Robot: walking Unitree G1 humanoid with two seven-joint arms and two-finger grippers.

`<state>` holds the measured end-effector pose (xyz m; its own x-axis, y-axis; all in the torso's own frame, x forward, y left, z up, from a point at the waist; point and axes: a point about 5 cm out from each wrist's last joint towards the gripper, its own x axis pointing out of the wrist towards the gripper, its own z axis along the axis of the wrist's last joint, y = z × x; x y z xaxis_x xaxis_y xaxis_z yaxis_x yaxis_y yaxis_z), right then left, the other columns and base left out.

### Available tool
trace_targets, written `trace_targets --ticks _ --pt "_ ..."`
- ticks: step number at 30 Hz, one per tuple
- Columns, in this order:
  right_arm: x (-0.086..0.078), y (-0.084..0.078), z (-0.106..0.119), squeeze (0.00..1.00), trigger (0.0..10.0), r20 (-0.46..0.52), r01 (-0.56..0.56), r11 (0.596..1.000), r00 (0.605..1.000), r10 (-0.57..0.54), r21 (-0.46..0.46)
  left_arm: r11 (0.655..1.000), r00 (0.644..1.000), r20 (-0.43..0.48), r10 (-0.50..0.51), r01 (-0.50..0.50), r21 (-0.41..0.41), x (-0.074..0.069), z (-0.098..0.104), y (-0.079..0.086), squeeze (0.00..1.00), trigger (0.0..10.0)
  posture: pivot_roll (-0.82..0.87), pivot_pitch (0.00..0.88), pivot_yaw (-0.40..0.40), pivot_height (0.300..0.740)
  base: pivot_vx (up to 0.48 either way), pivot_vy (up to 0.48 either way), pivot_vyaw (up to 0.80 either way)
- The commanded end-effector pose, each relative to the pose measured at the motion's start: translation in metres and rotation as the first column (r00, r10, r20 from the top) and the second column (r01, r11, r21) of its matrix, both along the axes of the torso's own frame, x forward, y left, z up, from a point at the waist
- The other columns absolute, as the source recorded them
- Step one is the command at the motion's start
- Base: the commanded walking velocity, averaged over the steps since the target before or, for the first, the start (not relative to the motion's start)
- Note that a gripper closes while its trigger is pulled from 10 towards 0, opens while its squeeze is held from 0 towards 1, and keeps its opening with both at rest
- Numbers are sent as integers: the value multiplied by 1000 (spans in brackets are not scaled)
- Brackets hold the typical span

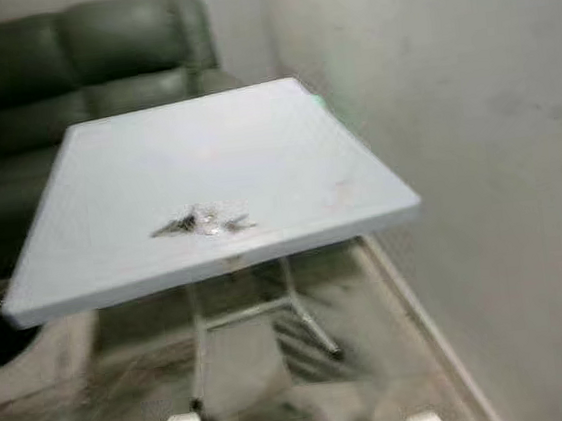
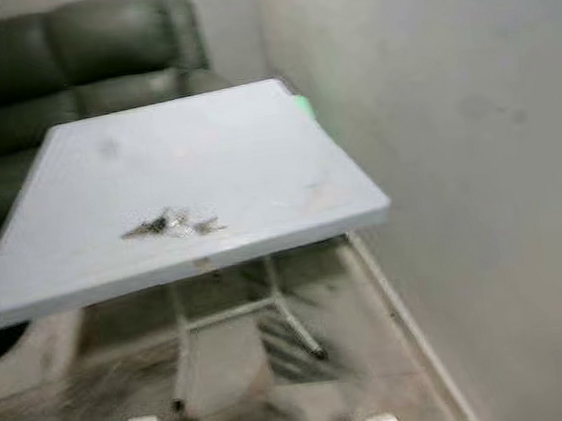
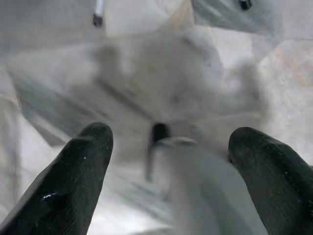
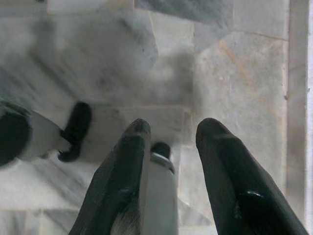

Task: Hang keys on a hook

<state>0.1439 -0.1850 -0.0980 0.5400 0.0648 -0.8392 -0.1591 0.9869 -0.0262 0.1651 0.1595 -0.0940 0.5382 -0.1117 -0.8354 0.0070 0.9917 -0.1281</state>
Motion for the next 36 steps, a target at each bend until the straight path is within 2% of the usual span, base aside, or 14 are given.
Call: trace_targets --ticks 1,15,20,26,28,29,32,33,35,36 --pt "5 4 1 0 10000 11 -8 1000 1000 8 3 1000 1000 6 2 -2 20 4 2 7 0 10000 2 0 6 740 0 0 800" --pt "4 2 1 0 10000 8 -10 1000 1000 10 -1 999 999 -2 41 -41 10 2 1 7 0 10000 0 0 2 740 0 0 800" --pt "3 1 1 0 10000 8 -4 1000 1000 4 1 1000 1000 7 21 -21 11 6 3 2 0 10000 0 0 -1 740 0 0 800" --pt "10 -1 5 0 10000 48 59 997 997 -61 57 1000 1000 30 -3 2 14 10 4 1 0 10000 2 0 -5 740 0 0 81" --pt "19 -1 10 0 10000 101 22 998 995 -27 52 997 993 94 -71 70 11 20 10 -5 0 10000 1 0 -5 740 0 0 0" --pt "19 -1 10 0 10000 101 22 998 995 -27 52 997 993 94 -71 70 11 20 10 -5 0 10000 1 0 -5 740 0 0 0" --pt "32 1 17 0 10000 180 -16 998 984 5 58 995 975 200 -92 96 -11 38 21 -9 0 10000 1 0 -12 740 0 0 0" --pt "32 1 17 0 10000 180 -16 998 984 5 58 995 975 200 -92 96 -11 38 21 -9 0 10000 1 0 -12 740 0 0 0" --pt "40 4 23 0 10000 233 -36 997 972 20 65 994 958 275 -87 100 -34 51 30 -12 0 10000 5 0 -14 740 0 0 0" --pt "52 6 32 0 10000 314 -38 996 949 9 85 994 925 374 -71 99 -56 69 45 -13 0 10000 9 0 -14 740 0 0 0"
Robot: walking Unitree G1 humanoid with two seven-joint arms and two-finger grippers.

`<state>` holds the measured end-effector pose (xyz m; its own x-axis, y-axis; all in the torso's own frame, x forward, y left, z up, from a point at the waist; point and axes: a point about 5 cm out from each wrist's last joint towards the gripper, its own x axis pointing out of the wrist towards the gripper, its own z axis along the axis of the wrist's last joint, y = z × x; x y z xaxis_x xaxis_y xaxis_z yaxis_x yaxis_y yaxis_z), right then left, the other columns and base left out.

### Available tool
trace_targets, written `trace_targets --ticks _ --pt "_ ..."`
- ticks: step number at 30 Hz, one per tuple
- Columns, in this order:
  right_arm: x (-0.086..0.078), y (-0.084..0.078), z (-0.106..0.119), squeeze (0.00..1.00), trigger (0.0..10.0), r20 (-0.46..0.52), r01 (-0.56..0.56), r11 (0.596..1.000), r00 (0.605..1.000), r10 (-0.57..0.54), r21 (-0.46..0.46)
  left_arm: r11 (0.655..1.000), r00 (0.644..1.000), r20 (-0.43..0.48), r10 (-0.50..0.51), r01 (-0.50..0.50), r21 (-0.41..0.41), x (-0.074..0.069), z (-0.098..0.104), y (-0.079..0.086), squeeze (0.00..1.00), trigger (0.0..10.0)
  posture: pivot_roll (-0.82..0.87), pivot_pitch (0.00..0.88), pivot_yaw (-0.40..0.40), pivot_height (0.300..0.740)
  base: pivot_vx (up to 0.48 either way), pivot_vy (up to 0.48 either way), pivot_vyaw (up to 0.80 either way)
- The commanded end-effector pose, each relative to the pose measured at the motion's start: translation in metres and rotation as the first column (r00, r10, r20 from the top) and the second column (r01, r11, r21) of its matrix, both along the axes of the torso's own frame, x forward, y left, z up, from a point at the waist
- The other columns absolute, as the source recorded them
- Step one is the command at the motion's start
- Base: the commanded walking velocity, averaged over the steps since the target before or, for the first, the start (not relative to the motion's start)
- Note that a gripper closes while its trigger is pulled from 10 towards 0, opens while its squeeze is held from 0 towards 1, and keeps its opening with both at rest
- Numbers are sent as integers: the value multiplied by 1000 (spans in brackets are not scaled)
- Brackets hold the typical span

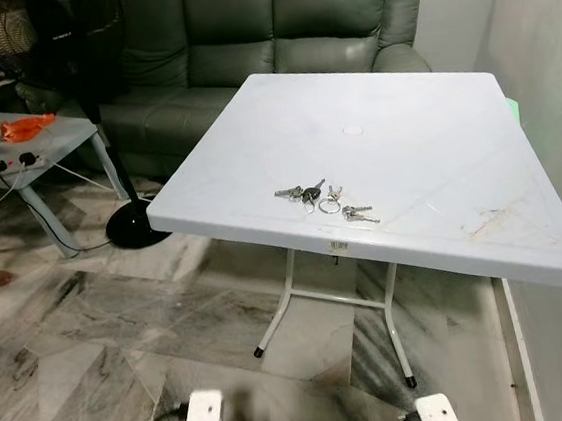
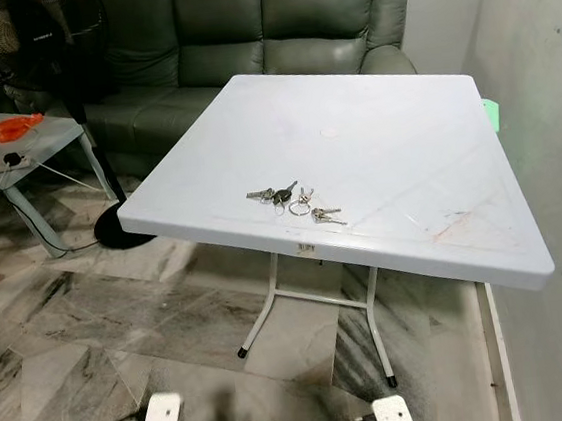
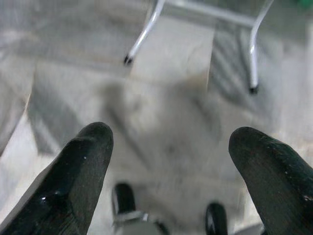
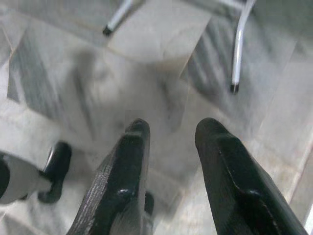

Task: Hang keys on a hook

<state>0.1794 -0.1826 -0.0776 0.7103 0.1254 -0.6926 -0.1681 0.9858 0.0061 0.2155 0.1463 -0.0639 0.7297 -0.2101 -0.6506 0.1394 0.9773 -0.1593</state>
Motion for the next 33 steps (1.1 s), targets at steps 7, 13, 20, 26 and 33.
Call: trace_targets --ticks 7,13,20,26,33 --pt "37 9 29 0 10000 256 7 996 966 -29 87 998 958 285 7 12 -64 43 39 -3 0 10000 15 0 -14 740 0 0 0" --pt "45 14 43 1000 10000 372 -1 982 926 -70 188 993 924 382 14 32 -113 46 50 -10 0 10000 12 0 -15 740 0 0 0" --pt "45 15 53 1000 10000 460 -37 981 886 -56 192 990 899 437 -24 84 -118 43 55 -20 0 10000 12 0 -22 740 0 0 0" --pt "58 12 74 1000 10000 563 -61 972 822 -80 227 984 851 523 -50 131 -118 50 72 -26 0 10000 15 0 -26 740 0 0 0" --pt "79 15 108 1000 10000 674 -106 960 732 -101 259 972 798 603 -24 160 -173 66 102 -27 0 10000 25 0 -31 740 0 0 0"
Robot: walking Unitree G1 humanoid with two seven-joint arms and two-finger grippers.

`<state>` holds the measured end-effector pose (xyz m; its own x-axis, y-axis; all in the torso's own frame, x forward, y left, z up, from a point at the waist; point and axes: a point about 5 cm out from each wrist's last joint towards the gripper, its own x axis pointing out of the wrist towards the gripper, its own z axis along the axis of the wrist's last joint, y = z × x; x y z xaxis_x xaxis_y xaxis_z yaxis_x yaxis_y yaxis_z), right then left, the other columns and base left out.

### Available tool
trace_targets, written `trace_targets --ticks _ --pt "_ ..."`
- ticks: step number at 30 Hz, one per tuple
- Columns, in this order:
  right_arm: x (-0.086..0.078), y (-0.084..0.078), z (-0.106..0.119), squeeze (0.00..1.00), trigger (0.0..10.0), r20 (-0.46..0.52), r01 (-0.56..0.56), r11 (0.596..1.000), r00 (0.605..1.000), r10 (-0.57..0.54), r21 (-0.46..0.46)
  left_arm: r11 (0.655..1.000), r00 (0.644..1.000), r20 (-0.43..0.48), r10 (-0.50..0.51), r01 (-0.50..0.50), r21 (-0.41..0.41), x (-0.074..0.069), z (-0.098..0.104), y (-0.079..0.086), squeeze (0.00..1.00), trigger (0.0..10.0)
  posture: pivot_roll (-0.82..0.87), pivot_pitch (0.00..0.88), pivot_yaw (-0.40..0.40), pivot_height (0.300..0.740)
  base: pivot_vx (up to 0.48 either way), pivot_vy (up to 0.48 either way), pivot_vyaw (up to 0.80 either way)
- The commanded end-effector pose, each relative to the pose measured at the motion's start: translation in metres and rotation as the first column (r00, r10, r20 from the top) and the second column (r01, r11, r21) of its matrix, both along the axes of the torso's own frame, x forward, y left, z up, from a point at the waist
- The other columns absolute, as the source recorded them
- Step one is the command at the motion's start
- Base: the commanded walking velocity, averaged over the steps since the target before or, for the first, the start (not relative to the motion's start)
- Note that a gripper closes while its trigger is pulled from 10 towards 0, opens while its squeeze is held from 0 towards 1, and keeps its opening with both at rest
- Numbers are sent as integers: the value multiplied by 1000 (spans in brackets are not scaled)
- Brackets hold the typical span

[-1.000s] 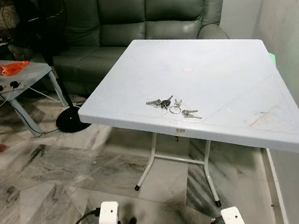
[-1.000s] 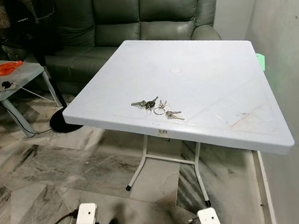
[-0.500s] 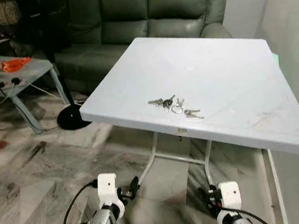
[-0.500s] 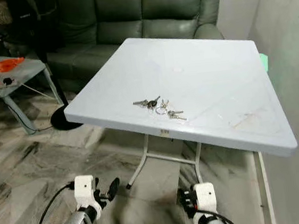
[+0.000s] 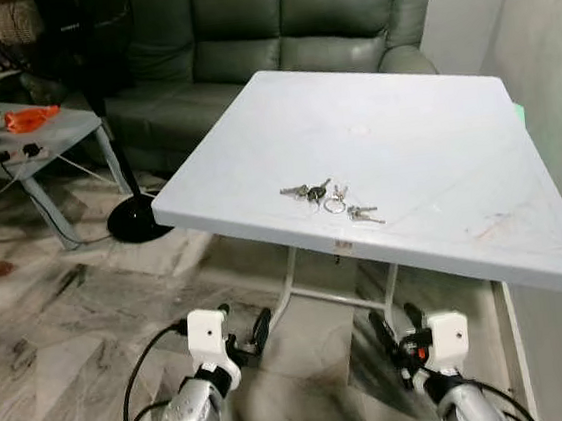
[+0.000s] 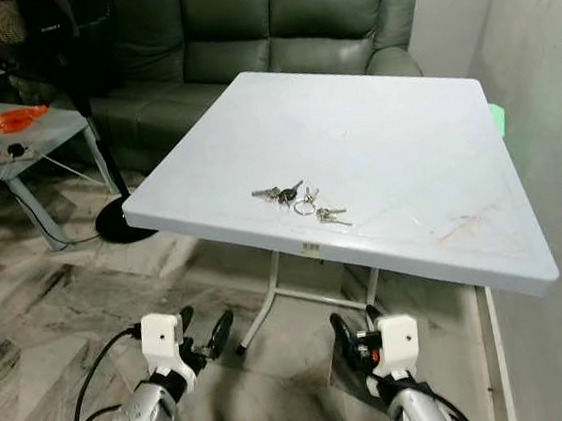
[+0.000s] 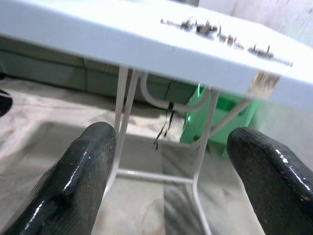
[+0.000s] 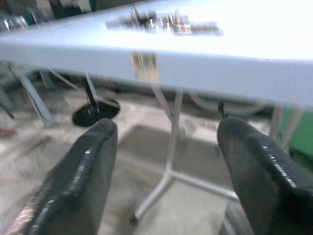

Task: Hang keys on a hook

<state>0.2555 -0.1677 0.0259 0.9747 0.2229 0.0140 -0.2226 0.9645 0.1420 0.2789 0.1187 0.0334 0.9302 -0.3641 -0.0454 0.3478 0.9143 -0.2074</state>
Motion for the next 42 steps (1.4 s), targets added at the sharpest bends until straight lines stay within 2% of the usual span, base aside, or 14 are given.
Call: trace_targets --ticks 1,6,8,9,10,12,15,16,21,24,28,32,36,42 --pt "11 1 17 1000 10000 59 -13 1000 998 11 27 1000 999 32 -13 13 -2 10 15 1 0 10000 27 0 -31 740 0 0 0" --pt "20 3 33 1000 10000 95 -15 1000 995 14 9 1000 999 30 20 -20 21 20 30 7 0 10000 27 0 -30 740 0 0 0" --pt "21 6 42 1000 10000 122 -44 999 991 45 -9 998 997 68 40 -43 39 23 41 10 0 10000 27 0 -31 740 0 0 0" --pt "20 7 46 792 10000 136 -47 998 989 50 -30 999 996 87 20 -22 24 22 47 9 0 10000 26 0 -30 740 0 0 0" --pt "20 8 51 0 10000 153 -46 997 987 55 -59 999 992 127 8 -12 34 21 57 9 0 10000 25 0 -29 740 0 0 0" --pt "19 9 54 0 10000 157 -50 996 986 61 -69 997 988 152 21 -32 68 20 63 10 0 10000 25 0 -29 740 0 0 0" --pt "15 9 63 0 10000 187 -45 995 980 61 -89 997 985 172 19 -32 71 14 69 10 0 10000 26 0 -30 740 0 0 0" --pt "11 8 69 0 10000 206 -45 994 976 64 -97 997 984 179 19 -32 70 8 72 11 0 10000 24 0 -33 740 0 0 0" --pt "2 7 66 0 10000 187 -48 993 980 68 -111 995 986 163 47 -59 74 -4 68 17 0 10000 23 0 -35 740 0 0 0" --pt "-9 2 69 0 10000 192 -17 998 981 29 -64 995 981 172 92 -98 23 -18 68 25 0 10000 23 0 -36 740 0 0 0" --pt "-16 5 79 0 10000 216 -14 999 976 21 -31 994 977 182 111 -111 -9 -28 72 28 0 10000 25 0 -39 740 0 0 0" --pt "-14 7 70 0 10000 173 -6 999 985 13 -38 991 982 133 133 -129 -36 -27 63 32 0 10000 24 0 -39 740 0 0 0" --pt "-9 7 83 0 10000 202 -10 1000 979 16 -28 991 982 136 130 -125 -44 -22 70 33 0 10000 27 0 -39 740 0 0 0" --pt "-12 5 83 0 10000 186 -13 999 982 20 -40 991 984 121 132 -127 -43 -23 70 35 0 10000 26 0 -45 740 0 0 0"
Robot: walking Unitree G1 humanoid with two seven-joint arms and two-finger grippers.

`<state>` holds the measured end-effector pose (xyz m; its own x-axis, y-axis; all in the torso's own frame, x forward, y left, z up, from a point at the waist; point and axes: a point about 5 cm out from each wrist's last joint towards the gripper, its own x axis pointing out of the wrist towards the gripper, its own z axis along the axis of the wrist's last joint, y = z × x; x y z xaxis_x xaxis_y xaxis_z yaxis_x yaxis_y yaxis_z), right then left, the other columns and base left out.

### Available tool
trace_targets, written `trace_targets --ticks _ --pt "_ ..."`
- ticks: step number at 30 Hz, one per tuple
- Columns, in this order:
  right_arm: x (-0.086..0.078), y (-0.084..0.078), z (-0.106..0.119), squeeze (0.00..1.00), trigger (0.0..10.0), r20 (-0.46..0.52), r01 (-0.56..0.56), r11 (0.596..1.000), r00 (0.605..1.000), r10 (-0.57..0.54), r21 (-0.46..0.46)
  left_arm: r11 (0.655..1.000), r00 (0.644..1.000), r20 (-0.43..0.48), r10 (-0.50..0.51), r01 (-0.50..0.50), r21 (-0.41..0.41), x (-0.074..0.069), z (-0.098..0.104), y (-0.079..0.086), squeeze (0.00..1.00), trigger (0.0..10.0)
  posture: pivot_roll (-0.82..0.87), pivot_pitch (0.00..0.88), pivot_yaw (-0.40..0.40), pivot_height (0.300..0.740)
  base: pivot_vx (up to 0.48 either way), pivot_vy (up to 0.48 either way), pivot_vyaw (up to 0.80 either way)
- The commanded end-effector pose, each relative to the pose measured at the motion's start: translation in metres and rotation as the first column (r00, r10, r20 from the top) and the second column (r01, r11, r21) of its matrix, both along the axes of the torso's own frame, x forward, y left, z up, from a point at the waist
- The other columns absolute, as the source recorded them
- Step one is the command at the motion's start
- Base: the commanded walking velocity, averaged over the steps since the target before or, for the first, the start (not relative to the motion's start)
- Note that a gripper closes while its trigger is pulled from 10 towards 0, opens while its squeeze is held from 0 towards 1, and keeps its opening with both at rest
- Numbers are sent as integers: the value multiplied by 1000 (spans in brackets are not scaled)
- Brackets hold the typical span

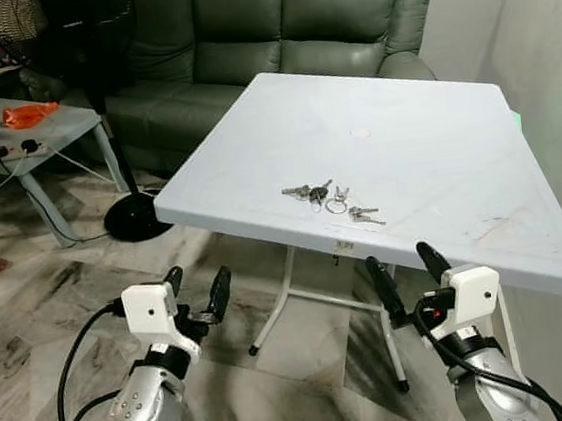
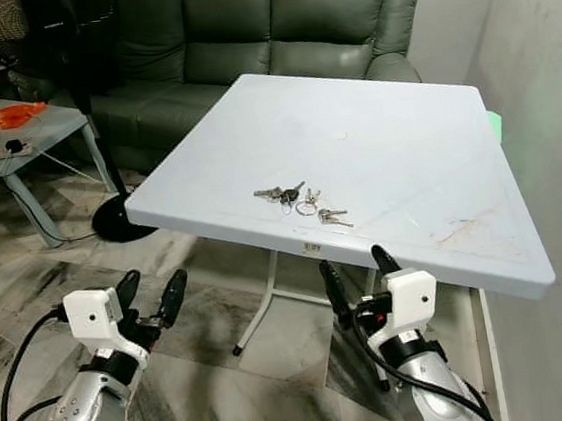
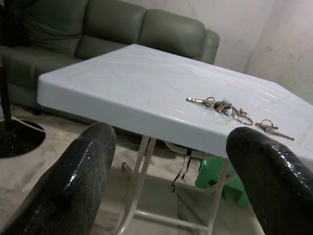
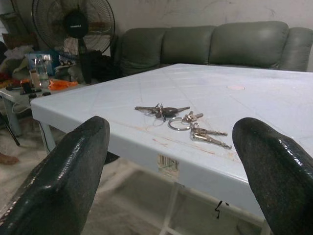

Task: Hang keys on a hook

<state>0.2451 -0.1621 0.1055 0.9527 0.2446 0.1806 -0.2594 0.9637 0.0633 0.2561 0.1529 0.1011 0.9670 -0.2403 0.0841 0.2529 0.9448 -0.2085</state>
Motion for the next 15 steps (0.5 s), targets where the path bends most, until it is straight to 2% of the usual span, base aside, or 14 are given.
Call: trace_targets --ticks 1,4,6,15 --pt "-1 0 4 0 10000 6 2 1000 1000 -2 -3 1000 1000 0 1 -1 6 0 2 1 0 10000 26 0 -45 740 0 0 0" --pt "-2 0 3 0 10000 -2 -5 1000 1000 5 -10 1000 1000 -5 -4 4 -3 0 2 0 0 10000 23 0 -46 740 0 0 0" --pt "-2 0 3 0 10000 -5 -5 1000 1000 5 -8 1000 1000 -7 -6 6 -7 1 2 -1 0 10000 23 0 -46 740 244 0 0" --pt "-1 0 4 0 10000 -8 -7 1000 1000 7 -12 1000 1000 -6 -17 17 -2 4 5 -3 0 10000 19 0 -44 740 341 0 0"
